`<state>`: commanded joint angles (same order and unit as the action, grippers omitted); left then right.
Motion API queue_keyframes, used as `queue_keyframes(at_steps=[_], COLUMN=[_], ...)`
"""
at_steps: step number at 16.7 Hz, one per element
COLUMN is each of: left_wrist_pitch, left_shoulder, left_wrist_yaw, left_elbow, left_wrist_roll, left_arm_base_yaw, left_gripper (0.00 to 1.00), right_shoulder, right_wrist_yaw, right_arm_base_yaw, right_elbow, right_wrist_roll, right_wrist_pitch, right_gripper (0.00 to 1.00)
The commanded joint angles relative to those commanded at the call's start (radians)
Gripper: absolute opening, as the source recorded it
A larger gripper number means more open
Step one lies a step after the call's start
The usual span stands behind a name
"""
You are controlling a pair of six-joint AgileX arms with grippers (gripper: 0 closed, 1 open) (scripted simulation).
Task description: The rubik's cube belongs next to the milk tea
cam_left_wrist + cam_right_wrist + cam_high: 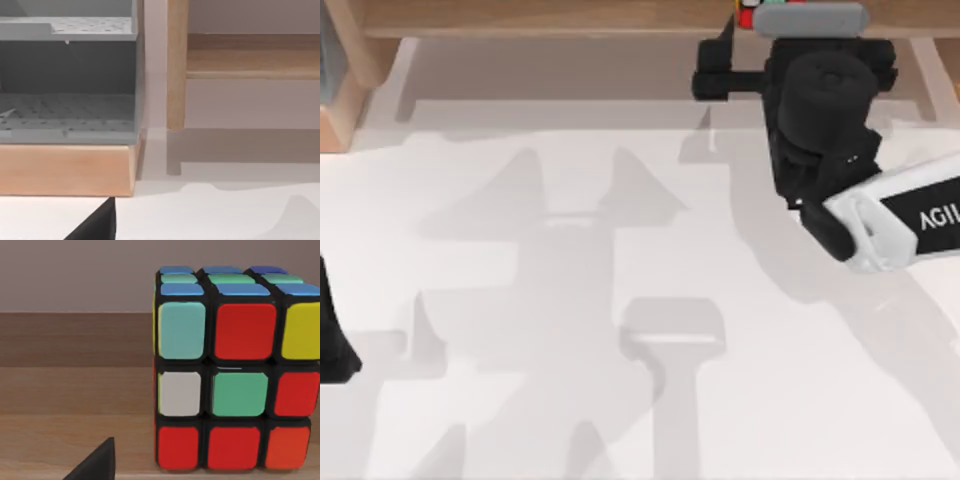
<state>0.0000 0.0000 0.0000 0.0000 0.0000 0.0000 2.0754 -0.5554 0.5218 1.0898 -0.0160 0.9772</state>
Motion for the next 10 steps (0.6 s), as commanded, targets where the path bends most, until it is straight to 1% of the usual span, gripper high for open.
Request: queue_keyframes(at_steps=[4, 10], left_wrist_pitch=[0.0, 0.0], left_shoulder=[0.0, 0.0], left_wrist_yaw=[0.0, 0.0], left_elbow=[0.0, 0.0], left_wrist_roll=[0.0, 0.0], left_arm_base_yaw=[0.0, 0.0], left_gripper=[1.0, 1.0], right_shoulder=[0.007, 0.113], right_wrist_yaw=[0.006, 0.049], right_arm_base_yaw=[-0.008, -0.051], right_elbow=[0.012, 0.197], right_wrist_roll=[0.0, 0.002], right_wrist_pitch=[-0.008, -0.082], right_gripper=[1.0, 1.0])
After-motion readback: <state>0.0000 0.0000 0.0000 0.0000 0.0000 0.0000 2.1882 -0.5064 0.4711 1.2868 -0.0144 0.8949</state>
